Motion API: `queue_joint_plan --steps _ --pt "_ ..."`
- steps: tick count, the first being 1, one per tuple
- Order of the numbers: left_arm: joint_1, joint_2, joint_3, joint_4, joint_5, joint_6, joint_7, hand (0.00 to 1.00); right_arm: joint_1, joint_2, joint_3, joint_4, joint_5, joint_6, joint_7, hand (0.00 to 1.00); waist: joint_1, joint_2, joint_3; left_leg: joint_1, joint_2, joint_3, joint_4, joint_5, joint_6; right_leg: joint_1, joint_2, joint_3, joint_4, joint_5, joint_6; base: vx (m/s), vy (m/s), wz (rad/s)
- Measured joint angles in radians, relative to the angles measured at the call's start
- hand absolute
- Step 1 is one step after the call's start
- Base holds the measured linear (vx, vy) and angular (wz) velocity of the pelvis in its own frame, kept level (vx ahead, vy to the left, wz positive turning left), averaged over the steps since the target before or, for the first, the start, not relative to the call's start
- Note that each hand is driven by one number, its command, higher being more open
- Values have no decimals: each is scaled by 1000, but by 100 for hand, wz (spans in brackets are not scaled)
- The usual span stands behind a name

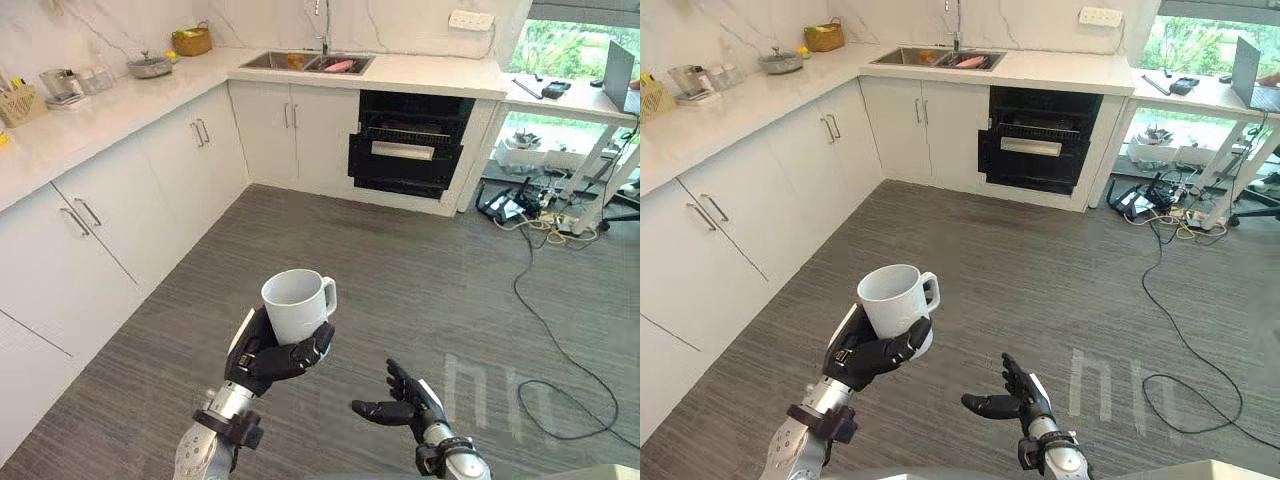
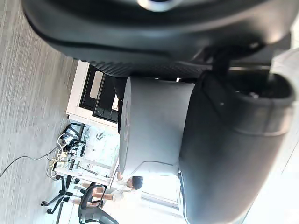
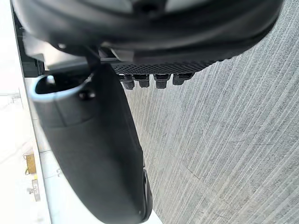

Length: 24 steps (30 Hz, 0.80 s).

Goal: Walk over to the sink, pick up the cup, carry it to the dishwasher, place the cup inside the dishwasher, then close the dishwasher door

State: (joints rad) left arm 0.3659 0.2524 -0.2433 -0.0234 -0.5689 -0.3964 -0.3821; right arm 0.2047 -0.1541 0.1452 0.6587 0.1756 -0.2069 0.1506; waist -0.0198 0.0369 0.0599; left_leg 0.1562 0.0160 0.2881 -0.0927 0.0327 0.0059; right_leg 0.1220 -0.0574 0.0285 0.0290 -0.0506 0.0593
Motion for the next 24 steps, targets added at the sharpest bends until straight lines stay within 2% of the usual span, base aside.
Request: queue_joint_plan --steps 7,15,21,24 --pt "0 -1 1 0 0 0 7 0 10 1 -1 0 -1 0 2 100 0 -2 0 -2 4 8 0 -1 -2 6 3 5 -31 14 -4 -2 -6 -2" --pt "2 -49 22 48 -3 0 80 0 109 9 -30 -9 -22 0 8 100 0 -3 -2 3 20 -22 6 -1 -19 50 0 -114 -86 37 -6 -1 -65 10" --pt "30 -76 52 57 -42 -1 116 0 145 8 -90 -73 -67 -4 7 100 4 -1 -2 2 26 -31 6 -1 -27 51 6 -127 -75 29 -12 -3 -44 6" --pt "46 -77 52 57 -42 -1 116 0 157 11 -94 -104 -94 -16 11 100 6 -4 -3 -3 27 -31 21 -11 -30 30 3 -123 -29 3 -12 -18 -5 -2"
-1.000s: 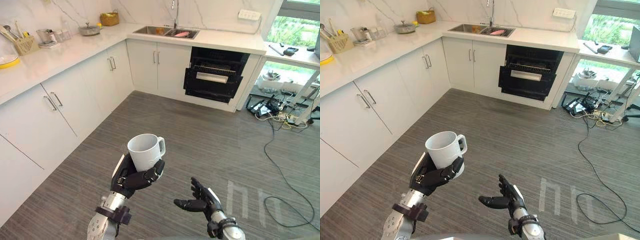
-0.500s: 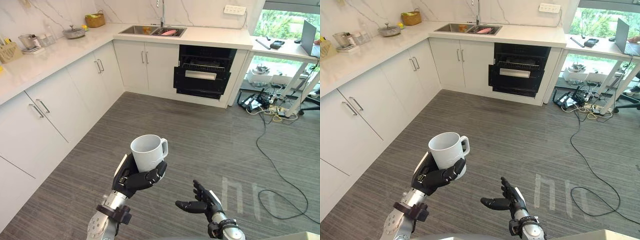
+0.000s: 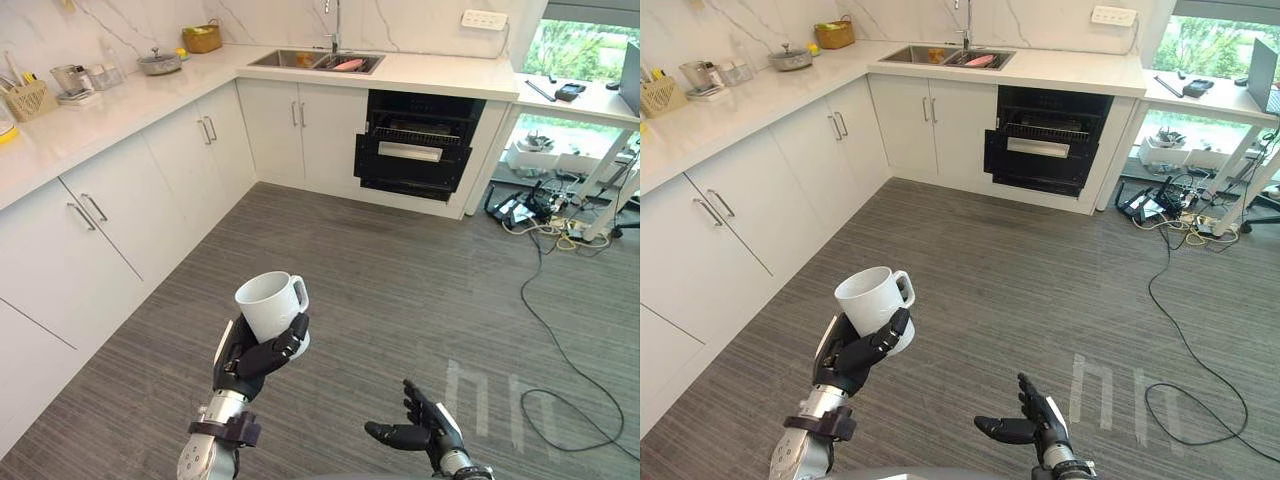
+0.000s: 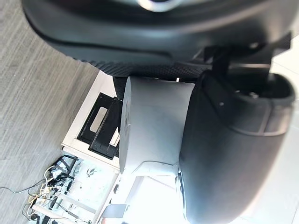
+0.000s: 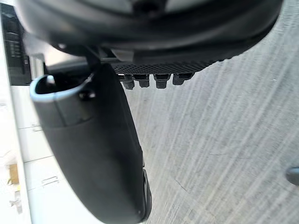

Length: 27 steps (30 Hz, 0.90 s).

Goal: Walk over to the sink, pick up the cup, carry it to the dishwasher, place the cup inside the dishwasher, then close the dishwasher door

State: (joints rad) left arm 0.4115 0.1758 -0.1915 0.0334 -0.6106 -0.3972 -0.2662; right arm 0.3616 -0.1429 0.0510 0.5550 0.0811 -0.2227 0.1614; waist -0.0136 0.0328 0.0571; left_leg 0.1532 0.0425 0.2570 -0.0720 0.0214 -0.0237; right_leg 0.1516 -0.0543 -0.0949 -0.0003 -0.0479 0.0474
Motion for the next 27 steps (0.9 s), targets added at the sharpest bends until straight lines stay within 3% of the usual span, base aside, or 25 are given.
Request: queue_joint_plan --steps 5,8,10,12,13,15,17,18,20,21,22,23,24,25,26,27 --pt "18 -24 18 -2 0 -2 3 0 15 -10 -6 -46 -35 -3 24 100 9 -5 1 -93 10 0 229 -139 0 -93 -33 5 204 -134 8 1 12 -5" --pt "22 -38 18 -19 0 -6 30 0 43 -22 -5 -100 -45 -12 36 100 7 -24 15 -142 -15 -6 408 -265 32 -173 -99 0 469 -262 28 67 34 5" --pt "28 -49 20 -34 1 -10 47 0 47 -27 -3 -103 -45 -14 40 100 10 -27 22 -145 -28 -2 459 -306 44 -249 -148 -35 672 -274 25 130 62 -2" --pt "34 -47 18 -56 1 -20 52 0 66 -22 0 -105 -45 -16 39 100 8 -44 37 -119 -45 -9 483 -334 60 -313 -188 -42 853 -250 -3 143 45 14" --pt "41 -49 14 -63 1 -28 56 0 90 -20 4 -105 -45 -17 39 100 0 -36 41 -108 -43 -24 493 -348 67 -314 -195 -49 868 -280 -14 177 0 24" --pt "44 -46 10 -70 -3 -58 68 0 103 -19 18 -107 -45 -21 53 100 0 -41 42 -90 -36 -32 494 -374 58 -351 -192 -56 811 -326 4 197 -40 10" --pt "42 -34 7 -69 -20 -65 70 0 99 -26 17 -112 -45 -41 67 100 0 -36 45 -81 -15 -37 494 -391 44 -411 -178 -64 766 -325 9 152 -78 0" --pt "40 -22 5 -66 -20 -67 71 0 99 -31 17 -116 -44 -57 78 100 -3 -34 48 -67 13 -46 495 -408 25 -466 -164 -64 731 -312 30 236 -135 13" --pt "27 1 -6 -40 -23 -71 71 0 98 -40 17 -117 -39 -75 88 100 -2 -31 51 -29 58 -68 504 -442 -11 -530 -137 -40 644 -235 48 298 -173 29" --pt "18 15 -14 -13 -30 -72 67 0 101 -46 17 -116 -34 -81 95 100 -7 -32 52 -12 84 -89 536 -473 -43 -536 -127 -30 558 -143 56 401 -250 59" --pt "21 19 -18 12 -33 -73 59 0 110 -52 17 -116 -28 -86 99 100 -17 -33 52 11 101 -117 574 -517 -75 -526 -127 -30 577 -29 38 439 -282 57" --pt "22 19 -18 19 -34 -73 57 0 113 -53 17 -116 -25 -86 99 100 -19 -33 52 18 104 -121 579 -523 -77 -524 -126 -30 595 -10 25 586 -359 50" --pt "37 -5 -16 67 -39 -72 50 0 116 -68 16 -114 -22 -86 91 100 -21 -16 45 54 132 -134 615 -541 -68 -529 -124 -45 729 -106 -1 576 -359 30" --pt "58 -29 -19 73 -48 -72 44 0 111 -81 19 -114 -21 -86 83 100 -28 9 45 43 174 -134 690 -531 -47 -513 -112 -73 770 -172 -13 560 -346 28" --pt "68 -39 -23 73 -56 -72 36 0 110 -85 21 -114 -15 -83 77 100 -27 28 41 33 198 -132 731 -519 -24 -502 -99 -87 777 -199 -17 425 -288 21" --pt "84 -51 -33 73 -58 -72 23 0 111 -90 20 -113 0 -75 69 100 -25 39 36 13 233 -115 803 -461 57 -472 -81 -103 780 -243 -31 420 -312 14"
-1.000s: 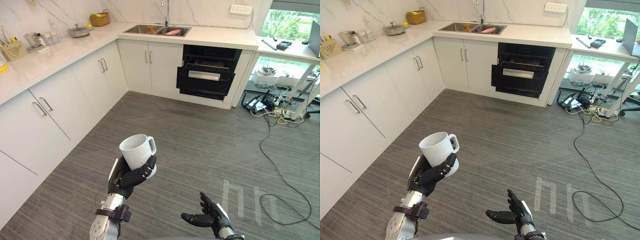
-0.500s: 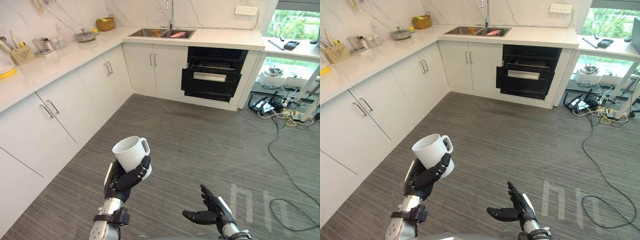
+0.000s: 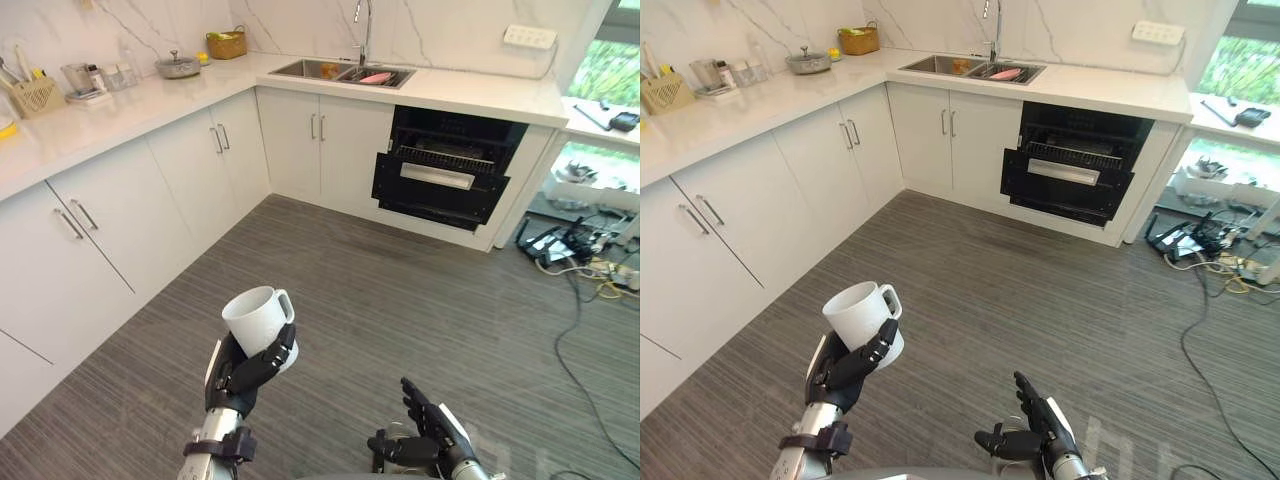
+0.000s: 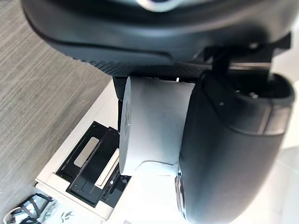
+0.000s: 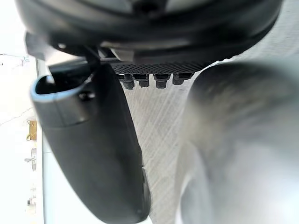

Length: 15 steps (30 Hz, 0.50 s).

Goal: Walk over to the sink, pick up the cup, carry it to the dishwasher, place the cup inside the dishwasher, then close the dishwasher door

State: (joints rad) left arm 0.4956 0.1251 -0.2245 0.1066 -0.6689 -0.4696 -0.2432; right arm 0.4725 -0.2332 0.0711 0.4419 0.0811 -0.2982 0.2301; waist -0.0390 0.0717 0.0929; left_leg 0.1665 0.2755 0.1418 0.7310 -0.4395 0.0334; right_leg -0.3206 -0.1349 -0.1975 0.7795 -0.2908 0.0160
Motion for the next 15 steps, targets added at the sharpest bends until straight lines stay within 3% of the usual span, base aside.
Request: queue_joint_plan --steps 1,2,3,5,6,8,9,10,11,12,14,15 --pt "10 -9 -2 0 1 0 -8 0 0 -2 2 0 0 4 0 100 0 7 -4 -17 36 20 78 108 18 53 19 -9 -19 -34 -16 413 -312 12" --pt "12 -17 -2 0 1 1 -11 0 3 -4 4 -1 2 4 0 100 -1 11 -6 -38 59 20 130 177 20 85 32 -16 -44 -43 -24 402 -269 1" --pt "10 -24 -2 0 1 1 -24 0 4 -1 8 -1 5 5 -1 100 4 15 -6 -80 71 26 206 143 -17 147 47 -22 -95 -46 -47 311 -165 -2" --pt "8 -23 -4 -12 1 1 -41 0 4 -4 7 -6 9 5 -3 100 2 7 -14 -146 45 81 200 66 -25 226 46 -33 -180 -43 -56 384 -165 1" --pt "7 -22 -8 -28 1 1 -42 0 5 -4 1 -14 15 5 -4 100 3 5 -16 -177 21 116 151 40 -30 258 44 -36 -218 -30 -40 476 -152 8" --pt "-8 -18 -25 -72 2 1 -42 0 7 -4 -22 -39 16 5 -12 100 15 -4 -19 -249 -89 145 -91 30 -44 341 26 -46 -316 -23 -29 466 -68 17" --pt "-15 -18 -27 -79 2 1 -42 0 6 -5 -26 -41 17 5 -15 100 22 -9 -20 -268 -115 143 -148 40 -52 362 19 -48 -339 -21 -26 428 9 14" --pt "-27 -14 -26 -88 2 1 -38 0 0 -7 -24 -42 22 6 -23 100 37 -27 -18 -311 -160 141 -225 84 -49 407 0 -47 -383 -19 -22 474 50 -4" --pt "-30 1 -22 -107 2 1 -35 0 -7 -9 -18 -44 35 6 -32 100 54 -42 -17 -375 -173 141 -279 156 -68 459 -13 -42 -434 -20 -20 458 64 -9" --pt "-30 5 -19 -115 2 1 -33 0 -14 -13 -16 -44 35 6 -36 100 56 -42 -17 -401 -165 140 -298 185 -77 476 -12 -41 -448 -23 -16 366 70 -21" --pt "-30 16 -11 -139 1 1 -26 0 -36 -24 -3 -43 35 6 -42 100 66 -41 -18 -448 -141 154 -325 233 -90 499 -16 -23 -446 -63 23 320 147 -38" --pt "-29 20 -5 -144 0 2 -25 0 -43 -23 12 -42 36 10 -43 100 83 -50 -24 -457 -132 159 -251 276 -61 513 -35 8 -403 -126 30 456 266 -55"
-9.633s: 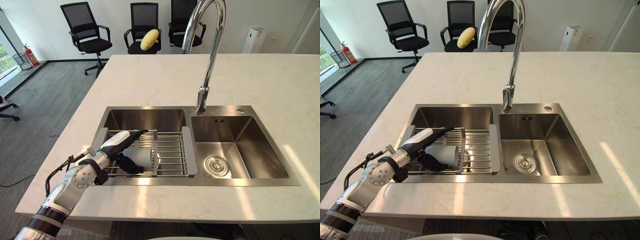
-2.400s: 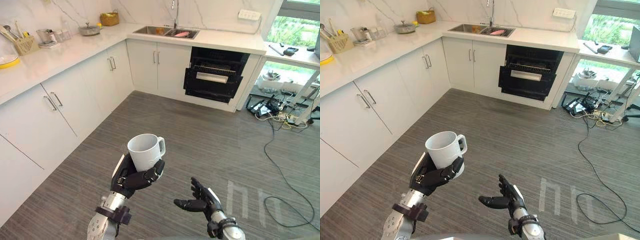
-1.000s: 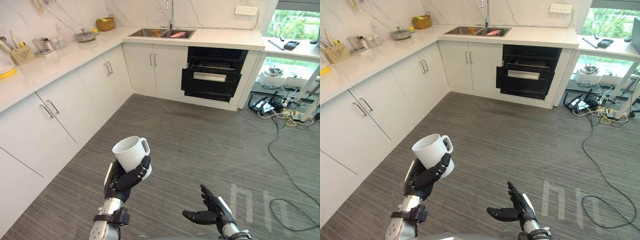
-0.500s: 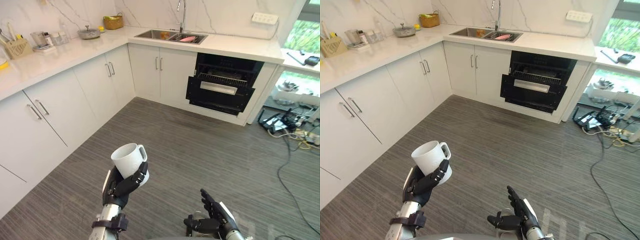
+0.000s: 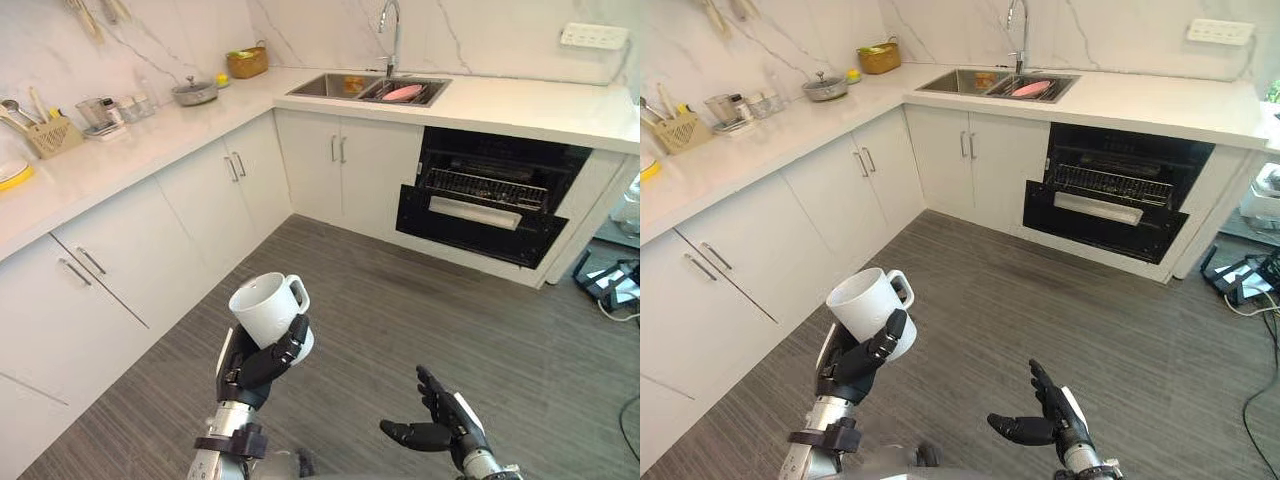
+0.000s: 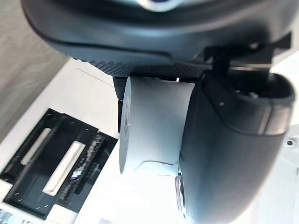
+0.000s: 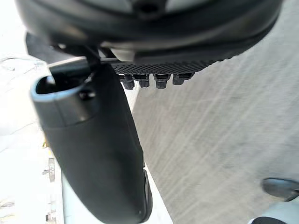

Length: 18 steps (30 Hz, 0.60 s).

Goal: Walk over to the sink, pick up the cup, carry it to the dishwasher, place the cup inside the dishwasher, then close the dishwasher door

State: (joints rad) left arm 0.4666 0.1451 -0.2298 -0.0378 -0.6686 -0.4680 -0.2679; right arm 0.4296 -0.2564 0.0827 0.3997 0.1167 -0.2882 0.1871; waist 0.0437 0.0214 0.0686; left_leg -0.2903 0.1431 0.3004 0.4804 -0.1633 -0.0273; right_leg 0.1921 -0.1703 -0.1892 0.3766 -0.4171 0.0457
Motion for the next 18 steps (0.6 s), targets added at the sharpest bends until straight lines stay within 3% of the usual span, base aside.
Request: queue_joint_plan --steps 1,3,4,6,7,9,11,12,13,14,15,16,17,18 --pt "3 4 7 0 2 8 4 0 7 3 15 0 1 8 -1 100 4 -25 -16 2 -21 2 71 1 30 30 -33 10 24 -51 -8 632 333 -51" --pt "5 7 13 4 3 14 17 0 16 15 45 4 1 24 0 100 0 -77 -46 13 -59 21 149 -68 66 -30 -108 31 244 -55 -16 657 290 -12" --pt "1 13 15 3 3 21 26 0 23 30 64 6 1 31 2 100 -4 -107 -60 20 -85 32 187 -115 78 -107 -160 54 423 6 -11 595 254 7" --pt "0 14 26 -2 9 36 28 0 13 51 86 27 -1 39 4 100 -4 -123 -59 65 -107 38 187 -164 95 -174 -207 60 591 112 -17 516 178 1" --pt "0 17 35 -2 19 44 31 0 8 68 96 41 -2 43 11 100 -5 -112 -45 117 -103 33 167 -191 96 -224 -194 58 662 77 -13 529 136 -8" --pt "-1 29 35 -4 22 47 33 0 6 82 103 42 -2 45 17 100 -10 -94 -31 252 -95 21 55 -196 88 -295 -121 28 633 9 -13 527 75 -5" --pt "-17 42 18 -19 24 47 42 0 4 78 102 37 -1 41 26 100 -21 -78 -28 347 -83 18 -44 -186 72 -397 -68 -20 514 -1 -10 423 31 7" --pt "-36 57 4 -26 24 47 51 0 2 77 99 34 -2 35 33 100 -33 -74 -26 385 -80 10 -81 -186 65 -457 -44 -28 403 17 11 389 15 27" --pt "-66 82 -17 -24 34 49 63 0 2 74 97 32 -1 30 41 100 -46 -69 -22 430 -72 -1 -109 -195 47 -516 -13 -14 212 109 28 477 -15 30" --pt "-73 91 -24 -22 41 50 67 0 2 73 97 32 -2 30 45 100 -53 -69 -21 450 -70 -5 -117 -201 37 -526 -2 -2 124 166 39 513 -65 41" --pt "-75 103 -35 -15 43 50 68 0 6 71 97 33 -1 28 51 100 -67 -70 -18 494 -69 -13 -126 -218 9 -530 10 2 -17 291 50 468 -85 38" --pt "-70 108 -43 -6 43 47 64 0 11 68 98 33 -1 22 53 100 -68 -72 -17 531 -69 -15 -126 -238 -16 -527 13 3 -61 372 47 528 -134 52" --pt "-58 107 -53 19 43 38 56 0 12 62 98 36 -1 17 53 100 -75 -70 -18 567 -67 -24 -116 -268 -39 -524 20 32 -31 493 -8 453 -137 45" --pt "-52 105 -56 33 43 36 52 0 10 61 97 38 -1 16 53 100 -81 -69 -17 581 -64 -27 -111 -276 -47 -528 20 45 3 541 -35 542 -186 39"
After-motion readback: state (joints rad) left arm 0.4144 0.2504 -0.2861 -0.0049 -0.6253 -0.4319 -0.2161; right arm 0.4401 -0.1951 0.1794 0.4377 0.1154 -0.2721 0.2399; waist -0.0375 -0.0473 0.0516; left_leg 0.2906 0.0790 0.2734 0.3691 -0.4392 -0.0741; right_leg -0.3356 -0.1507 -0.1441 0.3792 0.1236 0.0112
